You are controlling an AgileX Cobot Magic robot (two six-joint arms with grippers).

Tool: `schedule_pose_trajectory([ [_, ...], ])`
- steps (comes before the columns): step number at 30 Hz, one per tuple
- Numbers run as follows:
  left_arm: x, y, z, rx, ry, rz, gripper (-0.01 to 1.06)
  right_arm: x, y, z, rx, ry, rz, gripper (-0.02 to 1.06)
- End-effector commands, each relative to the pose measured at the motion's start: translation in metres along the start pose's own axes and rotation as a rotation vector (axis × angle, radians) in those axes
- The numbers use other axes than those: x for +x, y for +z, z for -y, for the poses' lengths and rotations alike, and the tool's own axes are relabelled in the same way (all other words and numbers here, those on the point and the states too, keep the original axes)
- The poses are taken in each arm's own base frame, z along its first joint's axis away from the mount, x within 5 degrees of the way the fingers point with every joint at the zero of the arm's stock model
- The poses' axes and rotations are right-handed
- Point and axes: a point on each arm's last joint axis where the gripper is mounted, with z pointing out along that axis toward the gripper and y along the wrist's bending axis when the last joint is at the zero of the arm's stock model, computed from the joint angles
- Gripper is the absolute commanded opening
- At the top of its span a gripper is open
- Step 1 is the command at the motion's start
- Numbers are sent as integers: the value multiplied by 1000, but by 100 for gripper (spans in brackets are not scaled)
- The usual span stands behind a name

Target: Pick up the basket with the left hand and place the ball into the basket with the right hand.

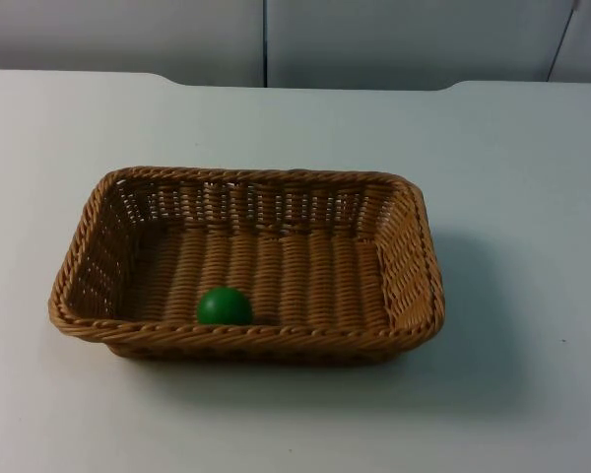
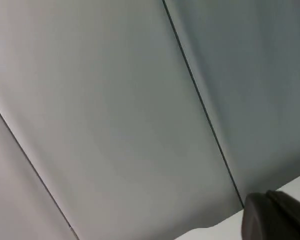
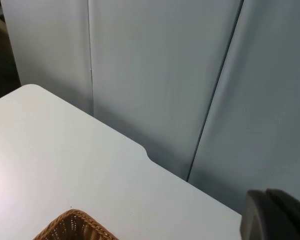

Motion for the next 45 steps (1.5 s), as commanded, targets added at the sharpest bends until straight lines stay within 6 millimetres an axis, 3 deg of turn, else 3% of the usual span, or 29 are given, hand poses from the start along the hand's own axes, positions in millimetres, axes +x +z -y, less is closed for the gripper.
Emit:
schedule_pose_trajectory([
  [1, 0, -1, -4, -47, -339, 12, 0, -2, -6, 0, -10, 12, 20, 0],
  [2, 0, -1, -4, -47, -339, 12, 0, -2, -6, 0, -10, 12, 20, 0],
  [7, -6, -1, 3, 67, -1099, 44, 0, -2, -6, 0, -11, 12, 20, 0],
  [8, -6, -1, 3, 67, -1099, 44, 0, -2, -6, 0, -11, 12, 20, 0],
  [11, -13, -3, 13, 211, -1327, 32, 0, -2, -6, -1, -13, 13, 20, 0],
  [19, -30, -14, 36, 592, -1520, -42, 0, -2, -6, -1, -22, 16, 21, 0],
  [21, -32, -17, 41, 662, -1420, -38, 0, -2, -6, -3, -38, 22, 23, 0],
  [23, -33, -20, 46, 709, -1192, 6, 0, -2, -6, -3, -44, 23, 24, 0],
  [24, -33, -20, 46, 709, -1192, 6, 0, -2, -6, -3, -44, 23, 24, 0],
  [26, -32, -22, 49, 718, -944, 52, 0, -2, -6, -5, -61, 26, 26, 0],
  [28, -25, -22, 52, 689, -581, 77, 0, -3, -6, -6, -75, 31, 27, 0],
  [29, -25, -22, 52, 689, -581, 77, 0, -3, -6, -6, -75, 31, 27, 0],
  [30, -22, -21, 52, 668, -475, 71, 0, -3, -6, -7, -83, 29, 28, 0],
  [32, -16, -17, 48, 593, -281, 61, 0, -3, -6, -7, -89, 31, 29, 0],
  [36, -11, -9, 34, 400, -198, 54, 0, -3, -6, -8, -91, 32, 29, 0],
  [39, -8, -3, 14, 163, -24, 48, 0, -3, -6, -8, -91, 37, 29, 0],
  [45, -2, -2, -13, -131, 271, -29, 0, -3, -6, -8, -91, 40, 29, 0],
])
